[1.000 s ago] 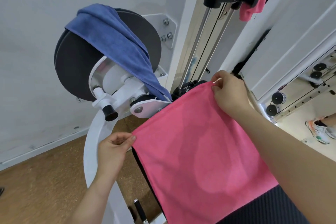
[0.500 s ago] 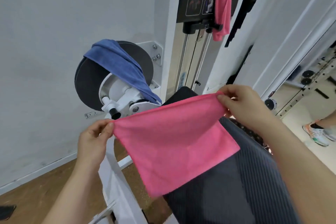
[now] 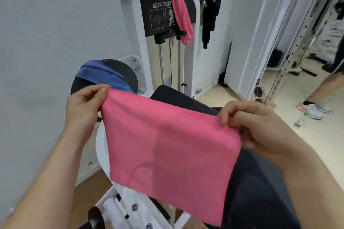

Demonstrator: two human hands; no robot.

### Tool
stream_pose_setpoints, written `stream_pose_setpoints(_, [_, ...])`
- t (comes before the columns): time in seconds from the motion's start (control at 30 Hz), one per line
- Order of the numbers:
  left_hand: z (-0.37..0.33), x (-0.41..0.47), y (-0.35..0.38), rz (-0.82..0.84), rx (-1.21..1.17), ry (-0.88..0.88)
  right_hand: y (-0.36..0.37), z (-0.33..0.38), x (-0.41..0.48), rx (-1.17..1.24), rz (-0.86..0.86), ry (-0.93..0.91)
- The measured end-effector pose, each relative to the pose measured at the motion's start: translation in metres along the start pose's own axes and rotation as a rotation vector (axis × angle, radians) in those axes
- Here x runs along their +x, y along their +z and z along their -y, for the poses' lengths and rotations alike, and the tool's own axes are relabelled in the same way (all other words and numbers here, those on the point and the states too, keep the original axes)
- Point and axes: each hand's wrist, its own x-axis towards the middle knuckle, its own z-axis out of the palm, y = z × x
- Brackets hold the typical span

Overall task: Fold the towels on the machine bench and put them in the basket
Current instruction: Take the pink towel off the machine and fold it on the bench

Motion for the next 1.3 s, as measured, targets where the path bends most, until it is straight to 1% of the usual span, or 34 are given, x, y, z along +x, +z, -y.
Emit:
stream_pose_setpoints(0.07, [-0.003, 0.0, 0.019, 0.054, 0.034, -0.021, -0.012, -0.015, -0.017, 0.005, -0.021, 0.033])
stream_pose_setpoints(0.13, [0.003, 0.0, 0.04, 0.122, 0.084, -0.021, -0.024, -0.033, -0.028, -0.058, -0.047, 0.075])
stream_pose_setpoints(0.23, [0.017, 0.003, 0.072, 0.26, 0.185, -0.041, -0.037, -0.066, -0.031, -0.263, -0.139, 0.181])
stream_pose_setpoints(0.33, [0.046, 0.014, 0.1, 0.408, 0.348, -0.076, -0.047, -0.102, -0.021, -0.453, -0.265, 0.238])
stream_pose_setpoints(0.4, [0.064, 0.02, 0.119, 0.461, 0.439, -0.07, -0.054, -0.12, -0.01, -0.615, -0.324, 0.278])
stream_pose_setpoints(0.53, [0.089, 0.033, 0.157, 0.467, 0.485, -0.021, -0.067, -0.137, 0.011, -0.814, -0.428, 0.319])
stream_pose_setpoints(0.67, [0.11, 0.058, 0.188, 0.476, 0.456, -0.017, -0.082, -0.138, 0.033, -0.893, -0.546, 0.293])
stream_pose_setpoints(0.8, [0.12, 0.075, 0.217, 0.486, 0.415, -0.003, -0.097, -0.136, 0.054, -0.867, -0.633, 0.309])
stream_pose_setpoints(1.0, [0.137, 0.087, 0.239, 0.447, 0.395, -0.062, -0.109, -0.136, 0.067, -0.82, -0.671, 0.298])
stream_pose_setpoints(1.1, [0.139, 0.089, 0.247, 0.423, 0.369, -0.068, -0.112, -0.137, 0.072, -0.775, -0.686, 0.32])
stream_pose_setpoints(1.23, [0.138, 0.091, 0.256, 0.392, 0.358, -0.04, -0.109, -0.138, 0.079, -0.8, -0.731, 0.369])
stream_pose_setpoints(1.3, [0.136, 0.091, 0.256, 0.395, 0.368, -0.035, -0.102, -0.14, 0.08, -0.89, -0.772, 0.375])
